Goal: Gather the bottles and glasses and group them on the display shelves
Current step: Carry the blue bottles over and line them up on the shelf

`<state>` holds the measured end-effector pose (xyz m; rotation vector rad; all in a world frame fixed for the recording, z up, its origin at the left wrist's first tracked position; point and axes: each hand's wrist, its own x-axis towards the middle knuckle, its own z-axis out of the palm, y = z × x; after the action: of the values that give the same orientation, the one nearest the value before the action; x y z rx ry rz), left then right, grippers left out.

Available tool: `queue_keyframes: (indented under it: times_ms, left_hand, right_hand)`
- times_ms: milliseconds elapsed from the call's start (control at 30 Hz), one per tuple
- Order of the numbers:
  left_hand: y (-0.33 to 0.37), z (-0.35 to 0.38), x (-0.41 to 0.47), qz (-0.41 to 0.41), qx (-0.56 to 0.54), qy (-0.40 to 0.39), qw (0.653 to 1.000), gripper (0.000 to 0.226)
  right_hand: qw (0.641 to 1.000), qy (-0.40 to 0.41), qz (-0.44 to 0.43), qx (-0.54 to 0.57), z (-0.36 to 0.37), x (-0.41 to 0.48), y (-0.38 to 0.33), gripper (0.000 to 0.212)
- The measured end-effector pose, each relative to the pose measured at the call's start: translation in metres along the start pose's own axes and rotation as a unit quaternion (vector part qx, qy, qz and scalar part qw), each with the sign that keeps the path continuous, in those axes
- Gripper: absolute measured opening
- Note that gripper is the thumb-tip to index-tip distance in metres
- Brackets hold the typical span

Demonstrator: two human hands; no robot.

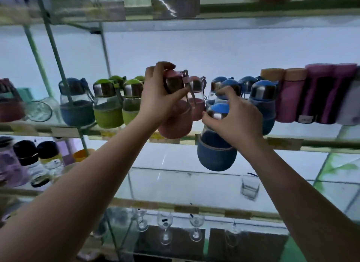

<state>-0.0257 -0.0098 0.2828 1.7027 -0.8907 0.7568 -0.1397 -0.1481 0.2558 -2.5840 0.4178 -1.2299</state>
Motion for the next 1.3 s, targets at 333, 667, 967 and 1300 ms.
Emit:
queue_keyframes:
  times_ms: [333, 667, 967, 1300]
  left_hand:
    - [-0.034, 0.042, 0.018, 0.001, -0.051, -0.019, 0.999, 0.052]
    - [-0.048, 0.090, 0.031, -0.025, -0.044, -0.043, 0.998, 0.052]
    - [-0.051, 0.110, 0.033, -0.031, -0.032, -0.050, 0.998, 0.052]
    - [-0.045, 0.124, 0.029, -0.058, 0.011, -0.024, 0.998, 0.058]
  right_hand:
    - [0.998, -0.001, 0.063, 0.000, 0.002, 0.000, 0.005, 0.050]
    - [0.998, -0.012, 0.059, -0.010, 0.000, 0.021, 0.021, 0.046]
    - [0.997, -0.021, 0.066, 0.026, 0.003, 0.031, 0.034, 0.040]
    - [0.997, -0.027, 0.062, 0.045, 0.004, 0.036, 0.043, 0.039]
